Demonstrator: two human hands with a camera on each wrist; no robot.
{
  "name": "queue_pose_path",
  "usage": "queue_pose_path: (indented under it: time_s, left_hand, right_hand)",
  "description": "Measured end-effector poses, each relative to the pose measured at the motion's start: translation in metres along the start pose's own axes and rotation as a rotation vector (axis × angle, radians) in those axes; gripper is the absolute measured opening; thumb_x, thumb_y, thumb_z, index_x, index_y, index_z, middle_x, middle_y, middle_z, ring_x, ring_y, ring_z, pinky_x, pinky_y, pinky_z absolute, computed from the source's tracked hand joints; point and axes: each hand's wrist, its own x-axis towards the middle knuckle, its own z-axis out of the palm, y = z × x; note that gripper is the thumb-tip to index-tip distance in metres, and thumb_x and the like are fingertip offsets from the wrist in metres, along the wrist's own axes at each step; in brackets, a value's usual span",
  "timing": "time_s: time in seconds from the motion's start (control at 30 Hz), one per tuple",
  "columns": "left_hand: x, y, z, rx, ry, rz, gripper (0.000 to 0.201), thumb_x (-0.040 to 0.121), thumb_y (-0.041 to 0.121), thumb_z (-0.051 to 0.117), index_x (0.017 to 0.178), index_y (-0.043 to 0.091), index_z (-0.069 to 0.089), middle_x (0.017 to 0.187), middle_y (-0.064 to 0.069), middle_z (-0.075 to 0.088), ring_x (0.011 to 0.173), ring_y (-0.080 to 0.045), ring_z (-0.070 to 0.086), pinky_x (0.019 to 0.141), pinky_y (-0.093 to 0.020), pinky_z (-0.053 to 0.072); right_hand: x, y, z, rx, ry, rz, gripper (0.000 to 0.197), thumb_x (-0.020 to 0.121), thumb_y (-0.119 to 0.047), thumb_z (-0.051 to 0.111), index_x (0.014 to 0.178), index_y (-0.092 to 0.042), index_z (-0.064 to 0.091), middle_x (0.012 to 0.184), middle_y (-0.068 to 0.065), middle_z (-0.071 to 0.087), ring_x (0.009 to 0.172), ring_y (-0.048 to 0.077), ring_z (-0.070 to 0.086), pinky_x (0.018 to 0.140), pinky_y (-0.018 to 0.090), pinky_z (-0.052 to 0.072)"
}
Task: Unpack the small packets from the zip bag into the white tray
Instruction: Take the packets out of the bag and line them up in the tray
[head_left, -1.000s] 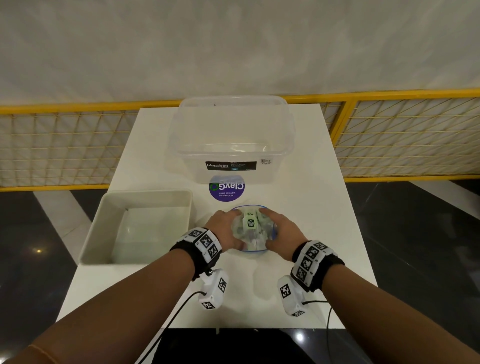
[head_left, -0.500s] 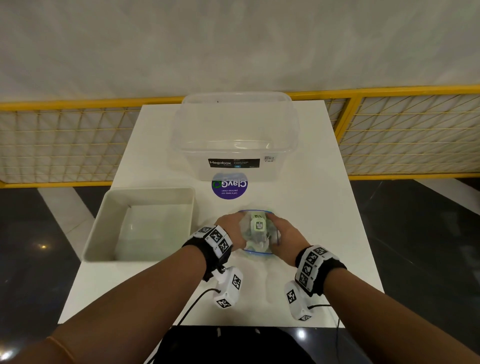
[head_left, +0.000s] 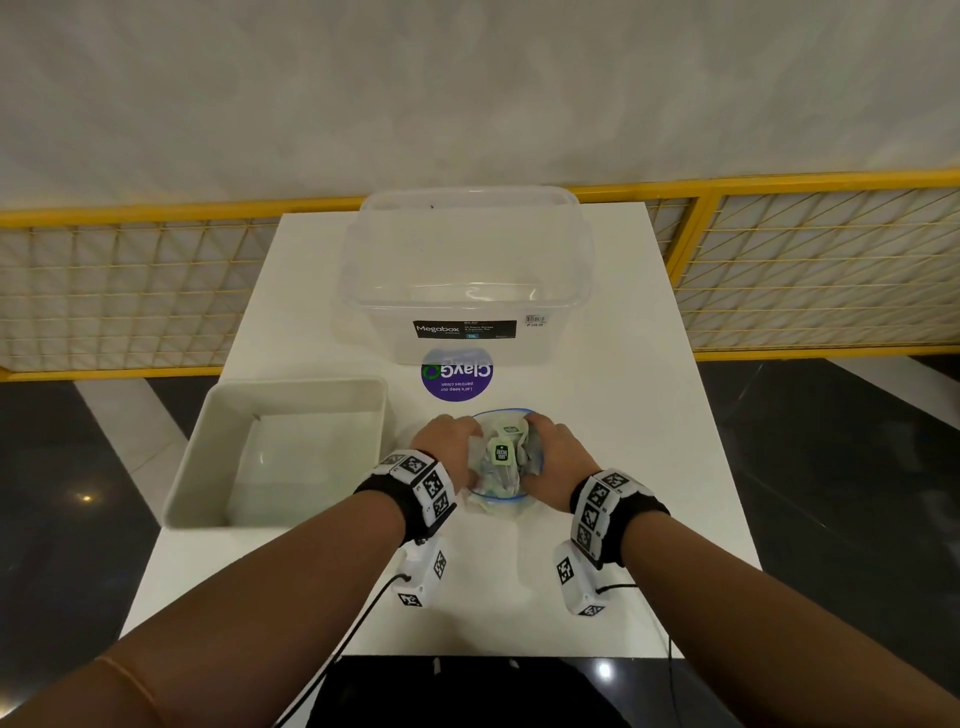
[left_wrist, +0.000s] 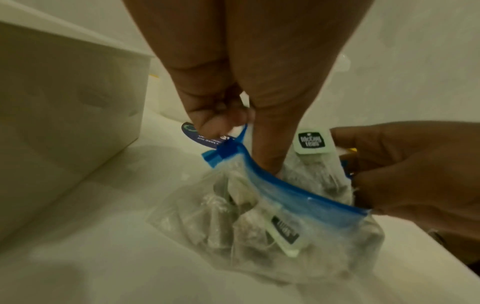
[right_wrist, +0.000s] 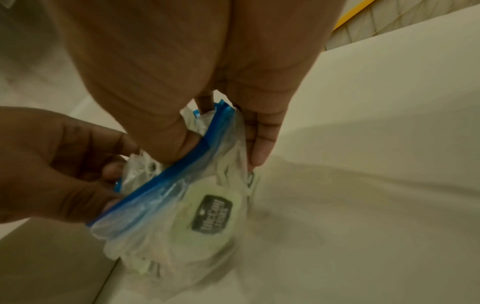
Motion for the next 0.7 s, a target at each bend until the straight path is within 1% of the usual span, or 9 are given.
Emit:
queue_pose_path:
  time_s: [0.07, 0.13, 0.23, 0.3, 0.4, 0.5, 0.57, 0.63, 0.7]
  left_hand:
    - [0.000, -0.004, -0.004, -0.072, -0.008, 0.017, 0.073, 0.067, 0.027, 0.086, 0.131, 0.023, 0.050, 0.119, -0.005, 0.060, 0.108, -0.023, 0.058, 0.093, -0.030, 0.047]
    - [-0.002, -0.005, -0.010, -0.102, 0.019, 0.046, 0.064, 0.071, 0.029, 0.083, 0.128, 0.022, 0.053, 0.111, -0.001, 0.064, 0.103, -0.019, 0.060, 0.091, -0.029, 0.048]
    - [-0.003, 0.001, -0.018, -0.065, 0.108, 0.146, 0.045, 0.081, 0.027, 0.073, 0.124, 0.025, 0.057, 0.113, -0.001, 0.056, 0.103, -0.018, 0.058, 0.091, -0.030, 0.046]
    - [-0.002, 0.008, -0.019, -0.018, 0.110, 0.213, 0.041, 0.087, 0.024, 0.067, 0.127, 0.026, 0.058, 0.118, -0.002, 0.051, 0.105, -0.020, 0.057, 0.092, -0.031, 0.045]
    - [0.000, 0.015, -0.018, 0.045, 0.070, 0.251, 0.035, 0.091, 0.022, 0.061, 0.126, 0.025, 0.060, 0.121, -0.004, 0.048, 0.107, -0.023, 0.055, 0.093, -0.032, 0.045]
    - [0.000, 0.018, -0.020, 0.078, 0.079, 0.265, 0.024, 0.092, 0.021, 0.059, 0.116, 0.021, 0.065, 0.118, -0.004, 0.052, 0.105, -0.024, 0.056, 0.090, -0.032, 0.045]
    - [-0.001, 0.022, -0.025, 0.063, 0.103, 0.287, 0.019, 0.092, 0.020, 0.058, 0.109, 0.019, 0.068, 0.112, -0.003, 0.059, 0.102, -0.022, 0.058, 0.088, -0.032, 0.047]
    - [-0.003, 0.027, -0.034, 0.015, 0.123, 0.331, 0.017, 0.091, 0.016, 0.058, 0.104, 0.019, 0.069, 0.103, -0.001, 0.066, 0.096, -0.020, 0.061, 0.085, -0.032, 0.049]
    - [-0.005, 0.035, -0.044, -0.050, 0.149, 0.384, 0.015, 0.090, 0.015, 0.058, 0.100, 0.017, 0.069, 0.098, 0.000, 0.068, 0.091, -0.018, 0.062, 0.082, -0.031, 0.050]
  right_hand:
    - [0.000, -0.001, 0.000, 0.014, 0.009, 0.008, 0.090, 0.069, -0.036, 0.077, 0.145, -0.019, 0.030, 0.126, 0.009, 0.052, 0.119, 0.025, 0.049, 0.101, 0.036, 0.043]
    - [0.001, 0.000, -0.001, 0.016, -0.005, 0.011, 0.094, 0.067, -0.041, 0.075, 0.146, -0.025, 0.028, 0.129, 0.010, 0.052, 0.120, 0.027, 0.052, 0.102, 0.037, 0.044]
    - [-0.001, 0.000, -0.006, -0.012, -0.025, 0.011, 0.086, 0.075, -0.031, 0.072, 0.148, -0.030, 0.028, 0.132, 0.011, 0.052, 0.120, 0.029, 0.053, 0.102, 0.036, 0.043]
    - [-0.003, -0.002, -0.011, 0.001, -0.009, 0.009, 0.080, 0.076, -0.027, 0.071, 0.146, -0.031, 0.032, 0.137, 0.007, 0.051, 0.123, 0.027, 0.051, 0.104, 0.033, 0.041]
    - [-0.005, -0.004, -0.016, 0.019, 0.031, -0.007, 0.065, 0.076, -0.026, 0.071, 0.137, -0.026, 0.047, 0.138, 0.004, 0.049, 0.125, 0.024, 0.049, 0.103, 0.028, 0.039]
    - [-0.006, -0.006, -0.021, -0.007, 0.078, -0.030, 0.060, 0.071, -0.035, 0.073, 0.128, -0.028, 0.056, 0.142, 0.009, 0.044, 0.129, 0.027, 0.045, 0.108, 0.037, 0.038]
    - [-0.009, -0.008, -0.025, -0.037, 0.118, -0.039, 0.058, 0.071, -0.036, 0.077, 0.125, -0.030, 0.058, 0.146, 0.007, 0.040, 0.133, 0.025, 0.039, 0.111, 0.037, 0.033]
    - [-0.012, -0.014, -0.031, -0.046, 0.159, -0.088, 0.053, 0.072, -0.034, 0.079, 0.121, -0.028, 0.061, 0.141, 0.003, 0.046, 0.128, 0.024, 0.040, 0.105, 0.030, 0.031]
    - [-0.014, -0.023, -0.037, -0.030, 0.198, -0.164, 0.038, 0.076, -0.027, 0.077, 0.112, -0.018, 0.067, 0.122, 0.003, 0.060, 0.111, 0.022, 0.051, 0.093, 0.025, 0.036]
